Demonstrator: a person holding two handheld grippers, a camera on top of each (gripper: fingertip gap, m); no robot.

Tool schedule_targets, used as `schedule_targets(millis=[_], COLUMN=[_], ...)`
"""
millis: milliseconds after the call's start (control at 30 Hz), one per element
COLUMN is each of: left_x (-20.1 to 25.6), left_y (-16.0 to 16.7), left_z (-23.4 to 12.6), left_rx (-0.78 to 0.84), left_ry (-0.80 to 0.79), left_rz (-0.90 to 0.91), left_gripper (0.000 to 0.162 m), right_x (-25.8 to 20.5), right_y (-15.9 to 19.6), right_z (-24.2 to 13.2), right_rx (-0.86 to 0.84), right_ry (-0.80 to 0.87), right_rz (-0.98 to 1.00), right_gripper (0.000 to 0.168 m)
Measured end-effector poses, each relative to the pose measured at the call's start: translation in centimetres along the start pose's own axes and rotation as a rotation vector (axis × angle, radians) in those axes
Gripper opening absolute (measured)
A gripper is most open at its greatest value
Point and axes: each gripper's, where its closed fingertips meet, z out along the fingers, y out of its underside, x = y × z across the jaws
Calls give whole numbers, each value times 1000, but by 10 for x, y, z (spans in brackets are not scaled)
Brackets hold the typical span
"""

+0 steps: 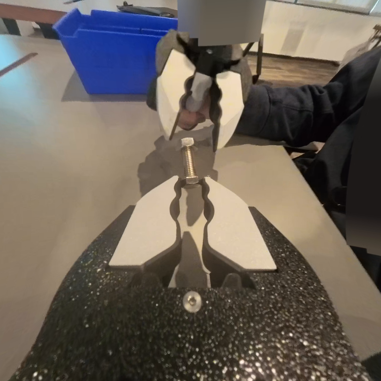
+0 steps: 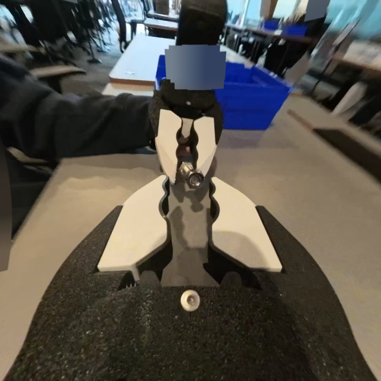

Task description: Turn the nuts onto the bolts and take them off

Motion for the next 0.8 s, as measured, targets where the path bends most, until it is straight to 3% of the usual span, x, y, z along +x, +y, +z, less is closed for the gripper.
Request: schedule_targets(millis=[167,400,500,700,800], left_x=[1,4,5,10,10], left_y=[2,9,11,11,12], left_z=[4,10,9,7,5], left_rx=[-40,-98,-114,-117,-117], left_ry=[-38,-39,-25,8,11], left_rz=[96,121,106,81,65], left_gripper=[18,19,19,19,18], right_x=[-2,-6,-8,-12,-10], right_y=[5,12,15,17,19], right_z=[-1,1,2,3,5], right_rx=[10,-35,-60,-48,-65], right_ry=[-150,-186,-165,-46,-11], right_rz=[335,379,253,-296,-390], right_gripper=[28,18,18,17,17])
